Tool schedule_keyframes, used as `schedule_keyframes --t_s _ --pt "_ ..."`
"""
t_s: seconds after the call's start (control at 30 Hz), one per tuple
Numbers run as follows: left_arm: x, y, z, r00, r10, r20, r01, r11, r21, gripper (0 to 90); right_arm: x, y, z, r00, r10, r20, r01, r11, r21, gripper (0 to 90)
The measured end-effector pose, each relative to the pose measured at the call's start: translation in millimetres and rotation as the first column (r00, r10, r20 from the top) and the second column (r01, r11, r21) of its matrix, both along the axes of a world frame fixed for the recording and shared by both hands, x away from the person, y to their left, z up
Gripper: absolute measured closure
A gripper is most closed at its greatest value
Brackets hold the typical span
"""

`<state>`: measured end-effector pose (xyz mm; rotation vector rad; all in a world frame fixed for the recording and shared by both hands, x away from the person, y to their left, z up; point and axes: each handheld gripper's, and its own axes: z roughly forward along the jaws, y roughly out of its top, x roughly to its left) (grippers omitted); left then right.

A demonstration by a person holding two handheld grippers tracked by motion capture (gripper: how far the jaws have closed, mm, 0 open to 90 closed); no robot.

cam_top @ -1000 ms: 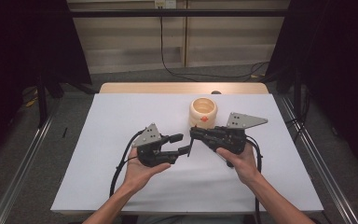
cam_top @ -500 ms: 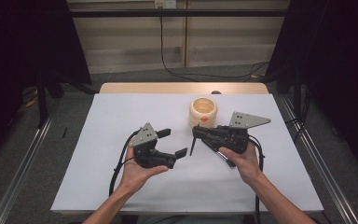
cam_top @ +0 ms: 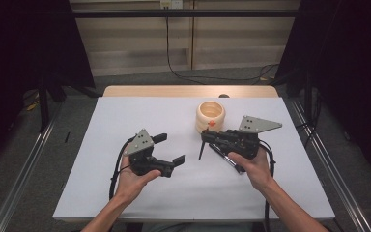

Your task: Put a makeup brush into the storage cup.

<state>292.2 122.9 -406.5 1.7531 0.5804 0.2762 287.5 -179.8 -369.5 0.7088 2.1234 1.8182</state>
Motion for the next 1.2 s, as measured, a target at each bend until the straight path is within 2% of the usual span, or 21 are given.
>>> schedule_keyframes --t_s 0.17,0.37,0.47,0.57,0.67,0.77,0.87,0.93,1.0,1.2 --pt "-2.5 13.1 -6.8 0.9998 -0.008 -0.016 0.008 0.9998 -0.017 1.9 2.3 -4.6 1.3 0.9998 -0.02 0.003 0.02 1.0 0.003 84.0" --pt "-9.2 22.4 -9.1 0.9997 0.024 -0.005 -0.024 0.9994 -0.025 2.2 7.3 -12.2 5.8 0.999 -0.043 0.013 0.043 0.999 0.007 84.0" --pt "-14.3 28.5 -12.5 0.999 0.045 -0.004 -0.045 0.9983 -0.036 2.4 10.0 -18.0 11.0 0.9981 -0.06 0.018 0.059 0.998 0.028 84.0" --pt "-20.0 36.4 -16.6 0.9982 0.059 -0.006 -0.059 0.9982 -0.011 2.4 11.7 -21.7 14.0 0.9971 -0.073 0.023 0.072 0.997 0.035 84.0" --pt "-24.4 45.1 -19.4 0.9969 0.078 -0.008 -0.078 0.9969 -0.006 2.5 14.6 -25.2 15.1 0.9958 -0.088 0.028 0.087 0.996 0.037 84.0" --pt "-28.3 52.8 -20.2 0.9957 0.093 -0.005 -0.093 0.9957 -0.004 2.6 17.7 -27.4 16.5 0.995 -0.097 0.026 0.096 0.995 0.04 84.0" --pt "-34.7 61.3 -20.9 0.9929 0.119 -0.009 -0.119 0.9926 -0.024 2.3 20.4 -28.5 19.3 0.9941 -0.104 0.032 0.103 0.994 0.042 83.9" --pt "-39.2 66.3 -22.9 0.9917 0.128 -0.003 -0.128 0.9917 -0.007 2.3 22.1 -29.0 21.1 0.9932 -0.109 0.039 0.108 0.993 0.041 84.0" --pt "-43.1 70.5 -25.4 0.9911 0.132 -0.017 -0.132 0.9912 -0.013 2.3 25.0 -29.6 21.6 0.9925 -0.117 0.037 0.115 0.993 0.032 83.9" --pt "-51.4 81.7 -27.1 0.9883 0.151 -0.022 -0.151 0.9886 0.0 2.3 37.6 -34.5 22.6 0.9878 -0.153 0.03 0.152 0.988 0.03 83.9"
